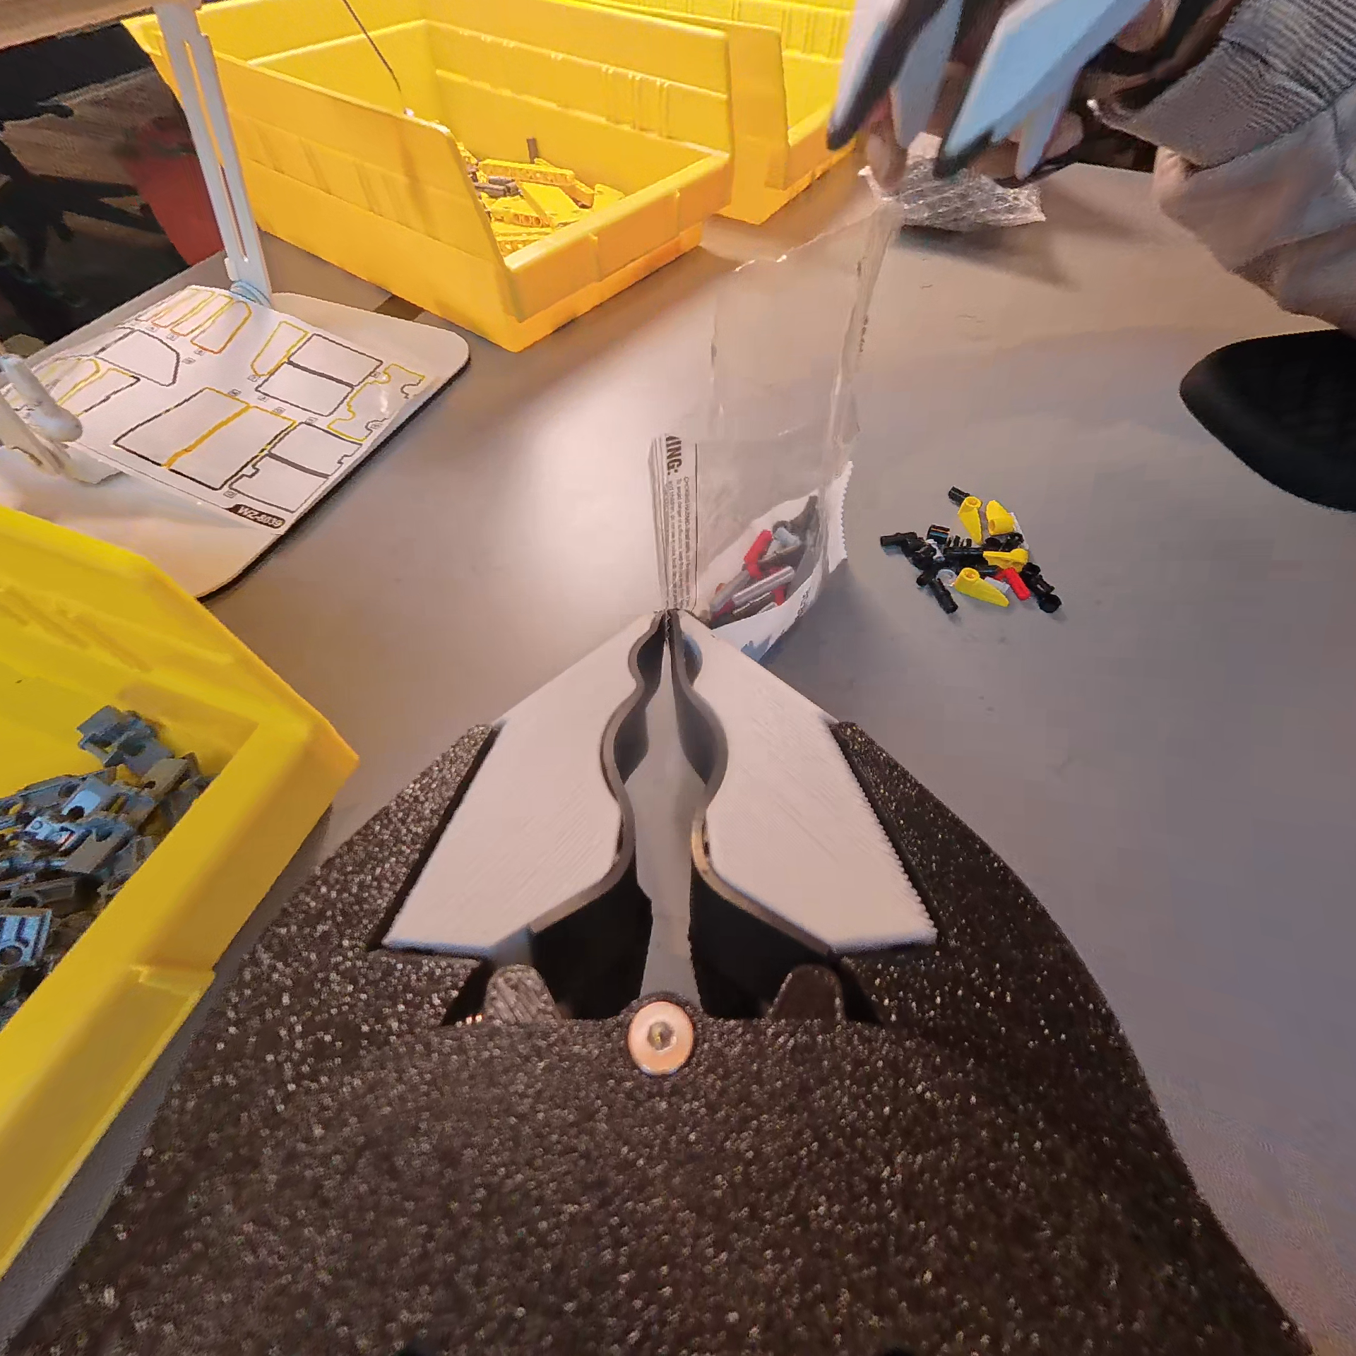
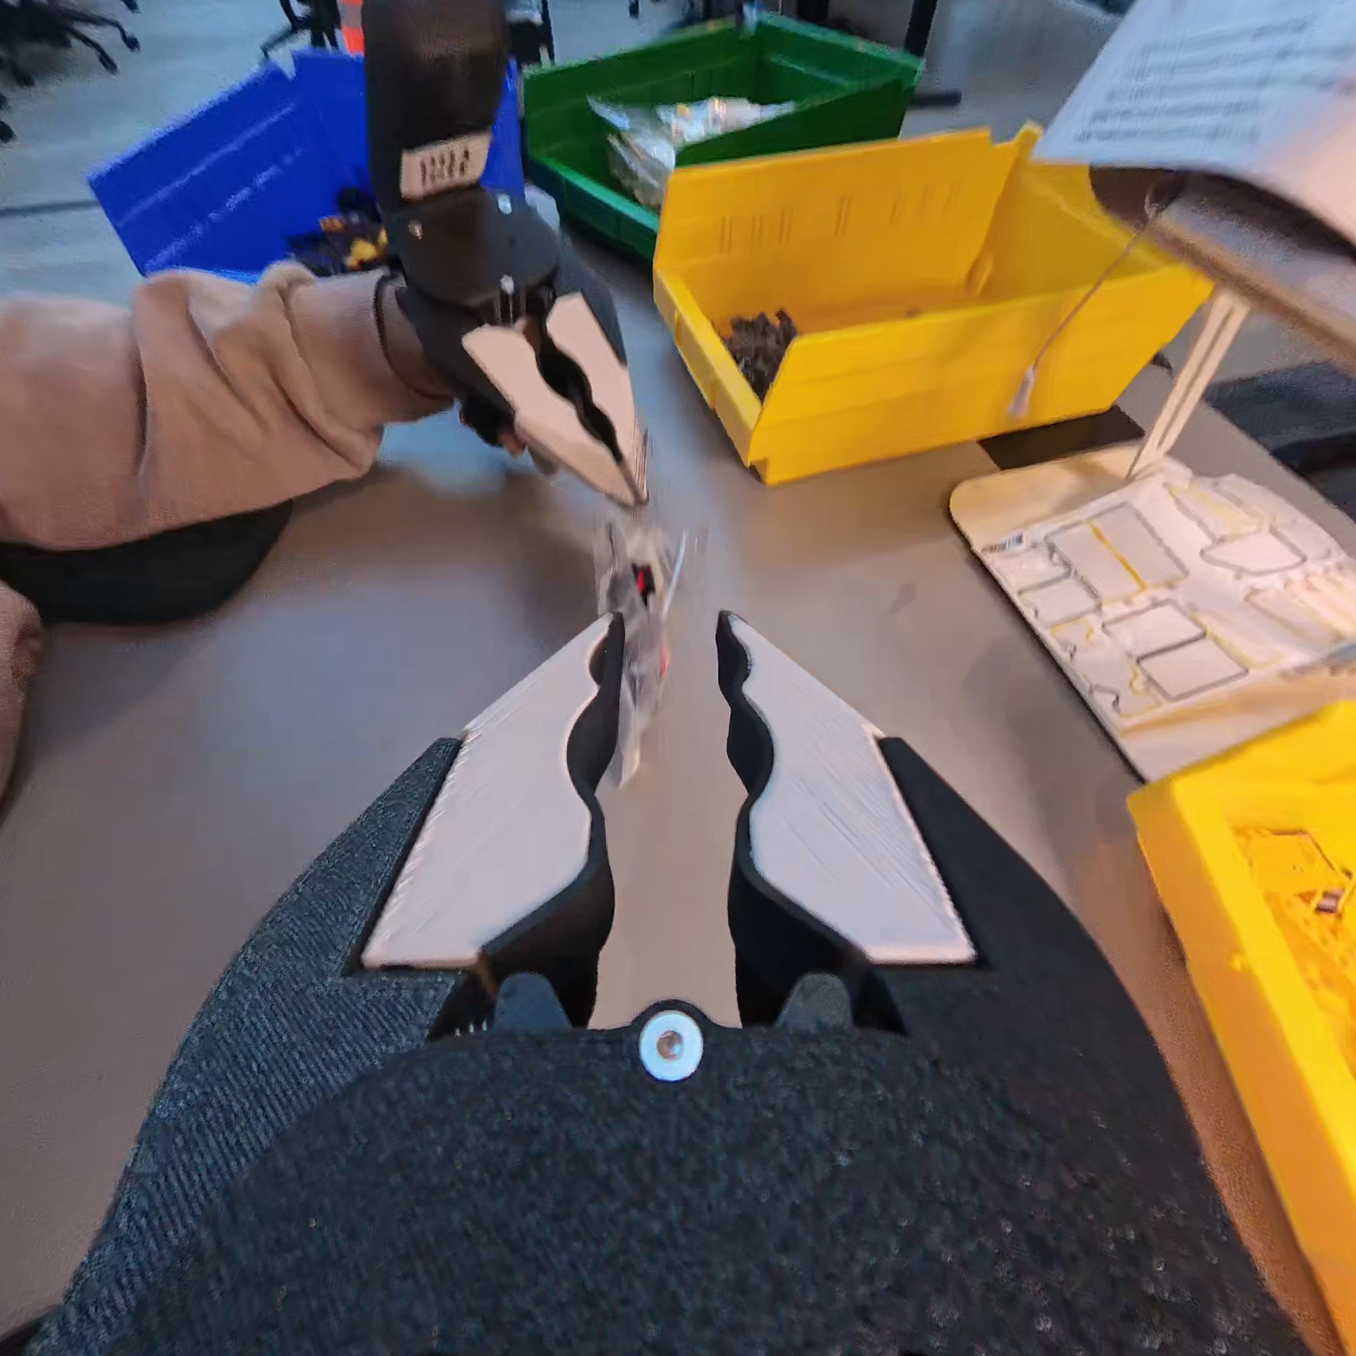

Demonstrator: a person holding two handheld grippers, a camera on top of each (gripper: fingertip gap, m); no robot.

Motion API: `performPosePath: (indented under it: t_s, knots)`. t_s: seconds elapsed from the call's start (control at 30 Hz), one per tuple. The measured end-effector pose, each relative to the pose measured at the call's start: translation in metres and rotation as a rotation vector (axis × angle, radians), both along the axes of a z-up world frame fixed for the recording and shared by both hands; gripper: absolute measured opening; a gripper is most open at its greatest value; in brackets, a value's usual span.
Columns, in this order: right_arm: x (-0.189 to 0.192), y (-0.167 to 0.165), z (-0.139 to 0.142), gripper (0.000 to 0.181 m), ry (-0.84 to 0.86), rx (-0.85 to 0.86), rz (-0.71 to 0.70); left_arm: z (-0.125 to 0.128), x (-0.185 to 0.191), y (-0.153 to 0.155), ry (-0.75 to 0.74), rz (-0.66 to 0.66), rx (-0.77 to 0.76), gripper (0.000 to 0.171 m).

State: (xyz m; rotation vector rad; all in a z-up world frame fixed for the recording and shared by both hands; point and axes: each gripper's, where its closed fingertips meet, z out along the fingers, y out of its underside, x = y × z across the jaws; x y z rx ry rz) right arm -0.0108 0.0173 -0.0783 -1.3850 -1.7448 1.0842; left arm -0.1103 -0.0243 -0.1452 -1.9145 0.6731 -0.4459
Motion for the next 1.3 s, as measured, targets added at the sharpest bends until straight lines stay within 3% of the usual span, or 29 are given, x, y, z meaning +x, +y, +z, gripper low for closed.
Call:
performPosePath:
  t_s: [0.13,0.27,0.47,0.57,1.3]
  knots:
    - [0.035,-0.011,-0.072,0.025,-0.249,0.039,0.003,0.001,-0.007,0.007,-0.001,0.052,0.019,0.000]
    - [0.037,-0.033,-0.116,0.026,-0.358,0.003,-0.018,-0.003,-0.010,0.010,0.016,0.080,0.004,0.000]
    - [0.033,-0.042,-0.130,0.036,-0.428,-0.042,-0.086,-0.006,-0.011,0.010,0.018,0.083,-0.003,0.000]
    - [0.031,-0.038,-0.129,0.020,-0.438,-0.051,-0.116,-0.007,-0.011,0.010,0.020,0.081,-0.006,0.000]
    - [0.034,-0.031,-0.132,0.003,-0.389,0.089,-0.034,-0.009,-0.007,0.009,0.026,0.061,-0.009,0.000]
